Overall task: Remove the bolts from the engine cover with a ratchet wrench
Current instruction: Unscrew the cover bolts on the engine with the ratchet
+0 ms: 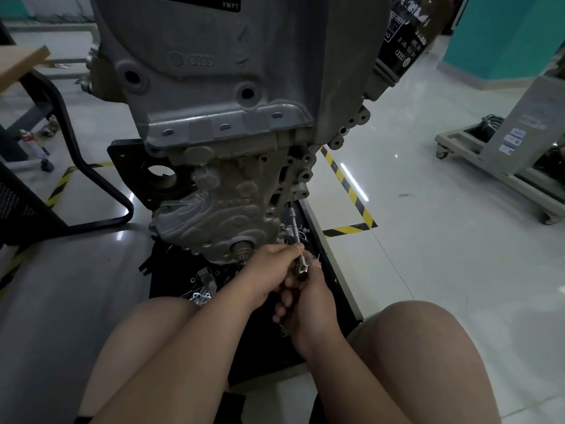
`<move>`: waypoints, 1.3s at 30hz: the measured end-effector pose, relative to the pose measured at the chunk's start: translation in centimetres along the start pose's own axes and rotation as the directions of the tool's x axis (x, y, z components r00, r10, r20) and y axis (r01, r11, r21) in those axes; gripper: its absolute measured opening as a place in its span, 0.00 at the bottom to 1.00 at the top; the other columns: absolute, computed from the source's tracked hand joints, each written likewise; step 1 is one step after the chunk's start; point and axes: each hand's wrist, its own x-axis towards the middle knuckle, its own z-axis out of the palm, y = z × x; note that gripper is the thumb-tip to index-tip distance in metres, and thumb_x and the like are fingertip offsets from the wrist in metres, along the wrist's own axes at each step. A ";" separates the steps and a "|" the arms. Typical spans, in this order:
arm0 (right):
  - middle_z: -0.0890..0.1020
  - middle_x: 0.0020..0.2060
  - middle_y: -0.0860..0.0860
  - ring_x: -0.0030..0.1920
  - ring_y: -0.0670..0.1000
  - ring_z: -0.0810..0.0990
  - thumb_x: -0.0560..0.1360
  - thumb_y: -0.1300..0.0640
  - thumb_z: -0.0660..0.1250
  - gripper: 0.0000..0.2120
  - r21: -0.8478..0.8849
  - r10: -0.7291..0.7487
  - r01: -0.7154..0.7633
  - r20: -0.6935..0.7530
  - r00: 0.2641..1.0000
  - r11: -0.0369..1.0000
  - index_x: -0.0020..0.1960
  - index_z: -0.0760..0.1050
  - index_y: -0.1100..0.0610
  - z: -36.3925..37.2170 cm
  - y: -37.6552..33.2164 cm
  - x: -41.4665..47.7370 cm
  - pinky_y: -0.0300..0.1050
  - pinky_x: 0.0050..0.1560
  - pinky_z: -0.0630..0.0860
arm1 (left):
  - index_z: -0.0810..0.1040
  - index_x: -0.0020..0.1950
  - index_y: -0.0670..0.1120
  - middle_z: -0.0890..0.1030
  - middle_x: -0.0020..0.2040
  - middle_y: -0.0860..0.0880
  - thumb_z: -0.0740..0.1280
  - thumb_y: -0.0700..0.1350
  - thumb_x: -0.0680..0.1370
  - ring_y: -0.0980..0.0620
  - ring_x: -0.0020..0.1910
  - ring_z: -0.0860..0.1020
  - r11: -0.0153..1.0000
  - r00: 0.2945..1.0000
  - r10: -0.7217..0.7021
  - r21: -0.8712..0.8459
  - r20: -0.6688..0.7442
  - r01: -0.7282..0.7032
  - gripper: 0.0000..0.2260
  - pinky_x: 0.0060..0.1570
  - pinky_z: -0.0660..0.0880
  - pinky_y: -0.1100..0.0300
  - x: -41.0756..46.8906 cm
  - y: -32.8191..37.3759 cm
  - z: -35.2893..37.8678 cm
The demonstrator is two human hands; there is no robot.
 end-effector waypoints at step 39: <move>0.82 0.29 0.47 0.32 0.44 0.80 0.81 0.40 0.52 0.27 -0.377 -0.267 0.178 -0.197 0.943 0.909 0.45 0.82 0.56 -0.3 0.9 0.5 0.39 0.33 0.71 | 0.82 0.37 0.47 0.72 0.22 0.55 0.65 0.50 0.80 0.59 0.19 0.68 0.998 0.998 0.061 0.000 -0.008 -0.061 0.14 0.20 0.60 0.71 0.5 -0.1 0.1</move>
